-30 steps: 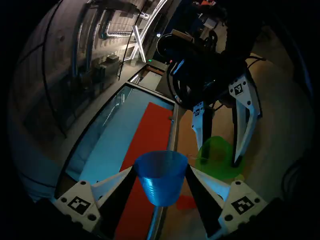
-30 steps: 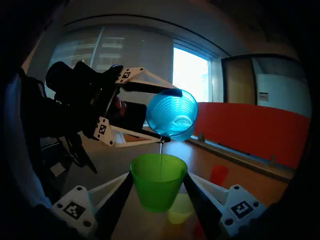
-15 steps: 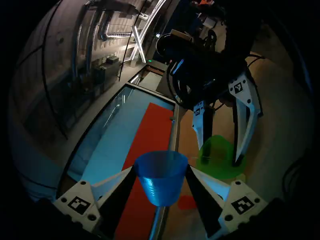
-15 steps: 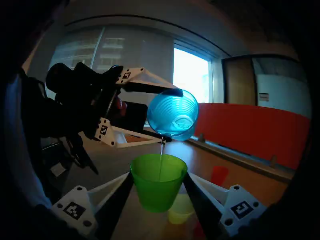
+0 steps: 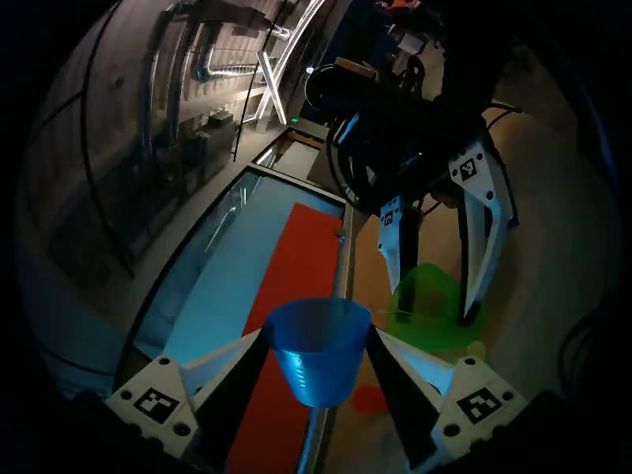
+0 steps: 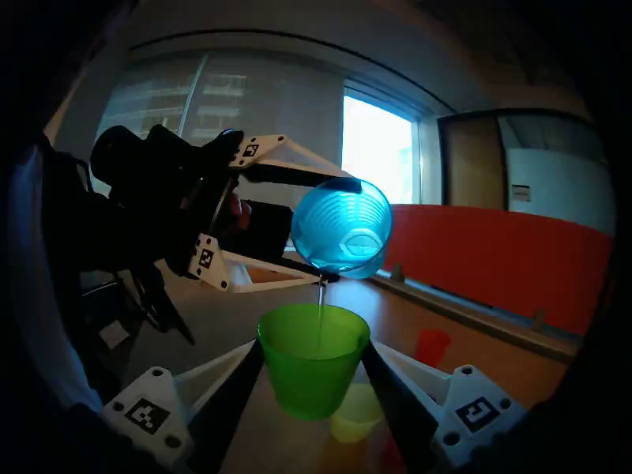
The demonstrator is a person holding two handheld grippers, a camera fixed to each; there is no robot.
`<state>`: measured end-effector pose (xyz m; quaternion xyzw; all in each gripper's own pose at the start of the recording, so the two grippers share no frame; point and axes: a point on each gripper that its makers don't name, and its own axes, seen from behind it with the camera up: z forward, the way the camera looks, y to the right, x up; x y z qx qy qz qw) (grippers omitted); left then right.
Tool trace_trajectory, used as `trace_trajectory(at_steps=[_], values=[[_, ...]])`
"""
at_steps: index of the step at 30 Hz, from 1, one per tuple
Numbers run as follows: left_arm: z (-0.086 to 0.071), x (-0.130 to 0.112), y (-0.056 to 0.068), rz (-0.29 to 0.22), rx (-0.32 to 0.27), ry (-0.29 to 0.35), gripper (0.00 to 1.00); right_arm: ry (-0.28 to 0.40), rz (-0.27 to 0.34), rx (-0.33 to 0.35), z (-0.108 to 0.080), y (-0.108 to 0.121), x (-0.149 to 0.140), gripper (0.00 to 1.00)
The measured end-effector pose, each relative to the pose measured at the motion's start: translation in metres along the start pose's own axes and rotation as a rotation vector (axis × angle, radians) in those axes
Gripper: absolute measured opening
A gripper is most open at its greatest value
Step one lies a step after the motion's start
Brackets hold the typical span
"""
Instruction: Pour water
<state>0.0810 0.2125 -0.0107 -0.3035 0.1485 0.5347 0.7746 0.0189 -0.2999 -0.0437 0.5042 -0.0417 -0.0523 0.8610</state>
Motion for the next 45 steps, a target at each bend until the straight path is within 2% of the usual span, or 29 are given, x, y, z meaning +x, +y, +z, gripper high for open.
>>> trace_trajectory(at_steps=[26,45], values=[[-0.0018,0.0062,-0.0029,0.036,0.005,0.005,0.86,0.004,-0.006,-0.007,-0.0034,0.0016,0.0008,0.90],[0.0004,0.0088,0.0003,0.057,0.007,0.010,0.86,0.007,-0.008,-0.014,-0.0054,0.0036,0.0024,0.90]])
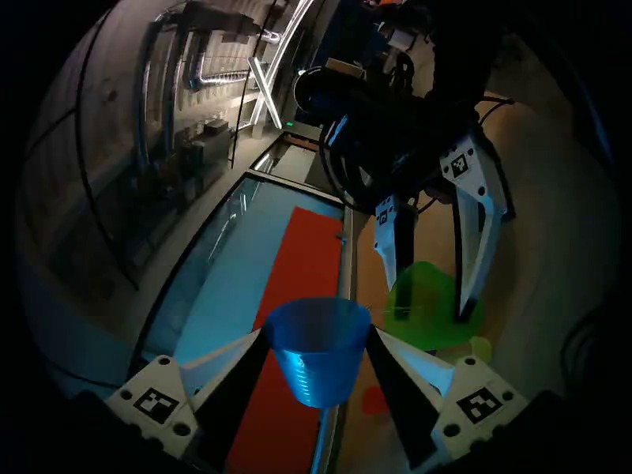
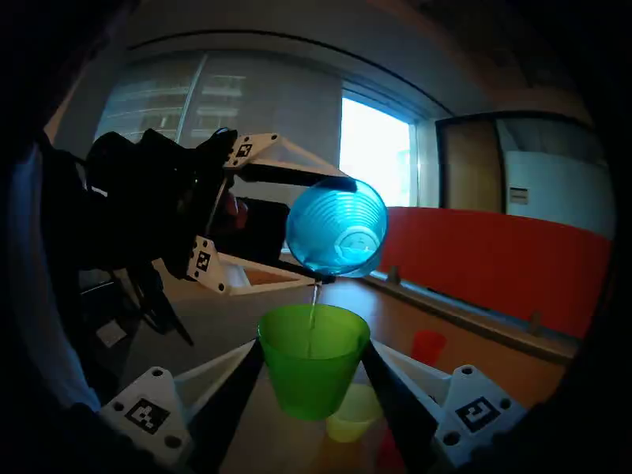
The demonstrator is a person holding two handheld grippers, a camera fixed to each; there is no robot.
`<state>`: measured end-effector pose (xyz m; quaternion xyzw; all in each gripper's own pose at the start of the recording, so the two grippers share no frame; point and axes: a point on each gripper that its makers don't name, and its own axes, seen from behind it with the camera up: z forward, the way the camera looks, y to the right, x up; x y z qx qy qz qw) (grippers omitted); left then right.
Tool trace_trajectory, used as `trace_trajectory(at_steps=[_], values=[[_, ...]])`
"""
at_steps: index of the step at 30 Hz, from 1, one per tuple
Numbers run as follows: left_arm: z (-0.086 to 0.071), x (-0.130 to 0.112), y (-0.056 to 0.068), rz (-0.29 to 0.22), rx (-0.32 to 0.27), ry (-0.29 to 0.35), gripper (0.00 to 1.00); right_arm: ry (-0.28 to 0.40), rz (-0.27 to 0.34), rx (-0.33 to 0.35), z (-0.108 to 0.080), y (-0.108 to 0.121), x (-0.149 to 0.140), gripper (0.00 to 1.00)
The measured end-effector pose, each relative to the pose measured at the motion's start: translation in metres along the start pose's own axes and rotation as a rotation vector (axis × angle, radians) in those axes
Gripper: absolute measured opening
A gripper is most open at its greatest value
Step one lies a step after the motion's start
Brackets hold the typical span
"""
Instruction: Pour water
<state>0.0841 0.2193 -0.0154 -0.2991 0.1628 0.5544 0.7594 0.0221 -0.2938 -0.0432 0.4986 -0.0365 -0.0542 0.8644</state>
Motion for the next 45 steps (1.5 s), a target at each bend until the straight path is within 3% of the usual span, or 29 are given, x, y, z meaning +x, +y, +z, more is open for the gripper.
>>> trace_trajectory(at_steps=[15,45], values=[[0.0039,-0.0007,0.0037,0.014,-0.004,-0.001,0.86,-0.001,-0.001,0.001,-0.0003,-0.0006,0.0006,0.90],[0.0016,0.0036,0.0022,0.092,-0.002,0.002,0.86,-0.003,-0.001,-0.002,-0.0012,0.0010,-0.0035,0.90]])
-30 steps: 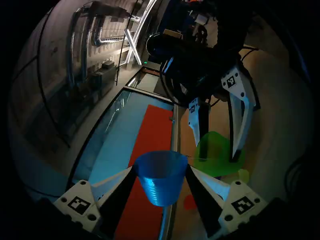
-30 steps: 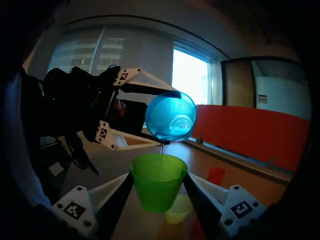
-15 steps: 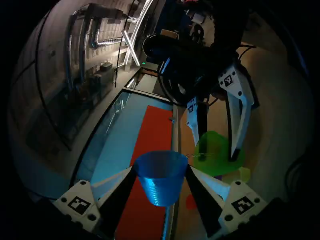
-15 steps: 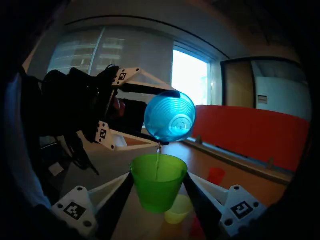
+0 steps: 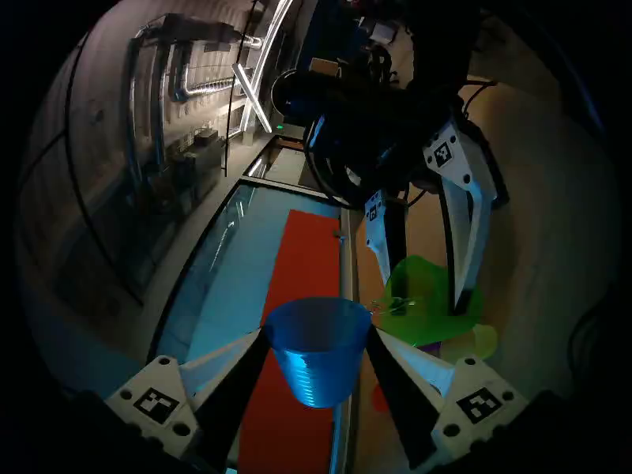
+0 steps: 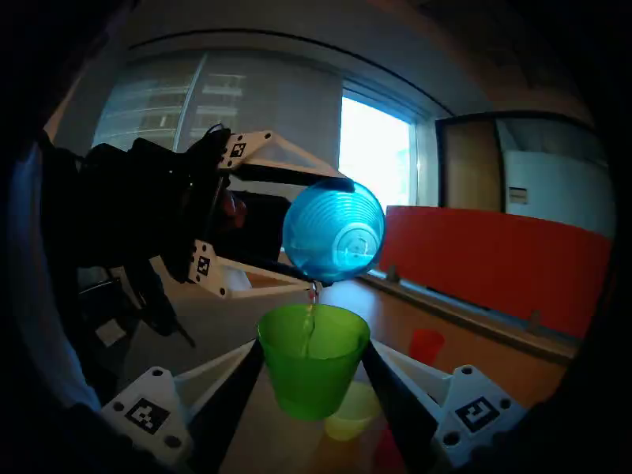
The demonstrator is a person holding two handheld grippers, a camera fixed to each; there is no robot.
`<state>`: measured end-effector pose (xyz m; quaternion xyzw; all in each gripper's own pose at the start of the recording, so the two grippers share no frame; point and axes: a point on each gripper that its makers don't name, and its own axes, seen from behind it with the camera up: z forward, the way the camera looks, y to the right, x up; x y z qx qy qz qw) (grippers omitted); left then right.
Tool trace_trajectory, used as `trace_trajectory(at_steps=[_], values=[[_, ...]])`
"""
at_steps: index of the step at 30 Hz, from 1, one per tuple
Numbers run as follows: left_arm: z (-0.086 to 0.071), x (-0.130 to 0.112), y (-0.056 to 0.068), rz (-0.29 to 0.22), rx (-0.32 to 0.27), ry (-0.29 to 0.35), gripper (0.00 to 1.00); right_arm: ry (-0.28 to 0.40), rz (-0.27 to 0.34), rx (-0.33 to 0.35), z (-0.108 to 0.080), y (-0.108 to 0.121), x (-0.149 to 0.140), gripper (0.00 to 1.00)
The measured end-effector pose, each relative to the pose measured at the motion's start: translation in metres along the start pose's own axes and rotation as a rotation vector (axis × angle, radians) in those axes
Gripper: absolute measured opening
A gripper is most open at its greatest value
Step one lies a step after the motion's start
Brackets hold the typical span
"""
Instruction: Pour water
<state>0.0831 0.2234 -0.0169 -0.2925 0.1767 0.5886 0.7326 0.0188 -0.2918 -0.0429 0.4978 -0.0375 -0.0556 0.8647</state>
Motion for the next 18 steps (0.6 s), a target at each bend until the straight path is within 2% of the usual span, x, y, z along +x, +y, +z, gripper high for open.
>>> trace_trajectory(at_steps=[6,18], values=[[0.0003,0.0009,-0.0019,0.024,0.006,0.001,0.86,0.000,0.000,-0.001,0.0003,0.0000,-0.0002,0.90],[-0.0027,0.0039,-0.0062,0.038,0.011,0.004,0.86,-0.001,-0.003,-0.003,0.0003,0.0009,-0.0008,0.90]])
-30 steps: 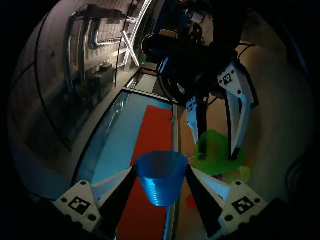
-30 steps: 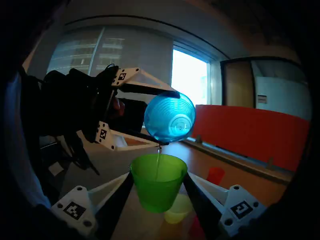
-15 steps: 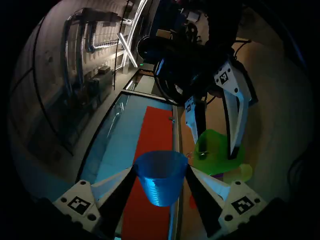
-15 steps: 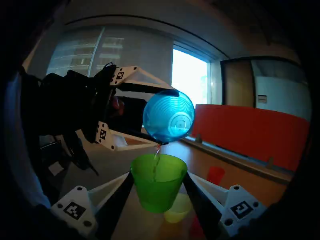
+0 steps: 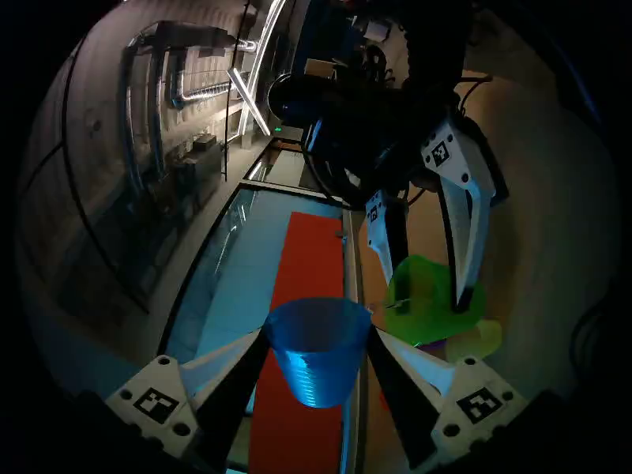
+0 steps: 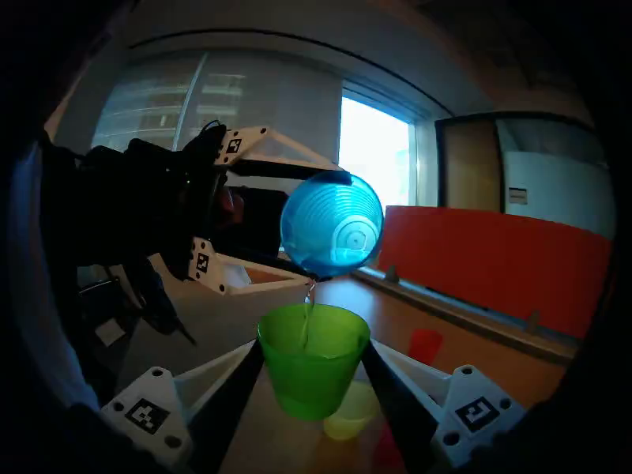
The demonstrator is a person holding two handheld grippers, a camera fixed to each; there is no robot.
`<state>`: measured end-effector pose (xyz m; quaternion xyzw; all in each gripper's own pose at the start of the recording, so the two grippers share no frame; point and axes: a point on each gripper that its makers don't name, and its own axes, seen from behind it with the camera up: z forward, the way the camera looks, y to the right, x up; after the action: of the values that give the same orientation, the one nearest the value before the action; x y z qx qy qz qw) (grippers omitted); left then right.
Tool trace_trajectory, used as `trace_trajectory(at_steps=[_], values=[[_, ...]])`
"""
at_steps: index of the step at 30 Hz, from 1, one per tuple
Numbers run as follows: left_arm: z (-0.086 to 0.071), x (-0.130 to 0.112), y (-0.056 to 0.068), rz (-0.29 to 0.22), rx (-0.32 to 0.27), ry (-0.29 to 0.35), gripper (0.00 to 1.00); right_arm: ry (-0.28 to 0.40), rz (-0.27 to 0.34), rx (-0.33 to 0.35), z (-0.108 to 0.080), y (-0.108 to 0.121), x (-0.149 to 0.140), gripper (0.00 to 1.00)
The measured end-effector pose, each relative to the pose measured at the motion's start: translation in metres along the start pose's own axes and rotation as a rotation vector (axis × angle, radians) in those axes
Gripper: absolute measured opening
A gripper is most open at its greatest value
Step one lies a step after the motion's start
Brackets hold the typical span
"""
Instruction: Pour water
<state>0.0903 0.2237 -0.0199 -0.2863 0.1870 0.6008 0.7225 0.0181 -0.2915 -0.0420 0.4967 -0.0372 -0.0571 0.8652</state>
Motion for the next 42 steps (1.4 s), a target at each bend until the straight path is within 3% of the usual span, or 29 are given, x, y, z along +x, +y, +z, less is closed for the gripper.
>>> trace_trajectory(at_steps=[18,42], values=[[0.0026,-0.0003,-0.0084,0.035,0.006,0.000,0.86,-0.002,-0.003,0.002,-0.0008,-0.0008,0.0007,0.90],[-0.0017,0.0084,-0.0097,0.069,0.011,0.006,0.86,0.003,-0.005,0.000,-0.0030,-0.0003,0.0032,0.90]])
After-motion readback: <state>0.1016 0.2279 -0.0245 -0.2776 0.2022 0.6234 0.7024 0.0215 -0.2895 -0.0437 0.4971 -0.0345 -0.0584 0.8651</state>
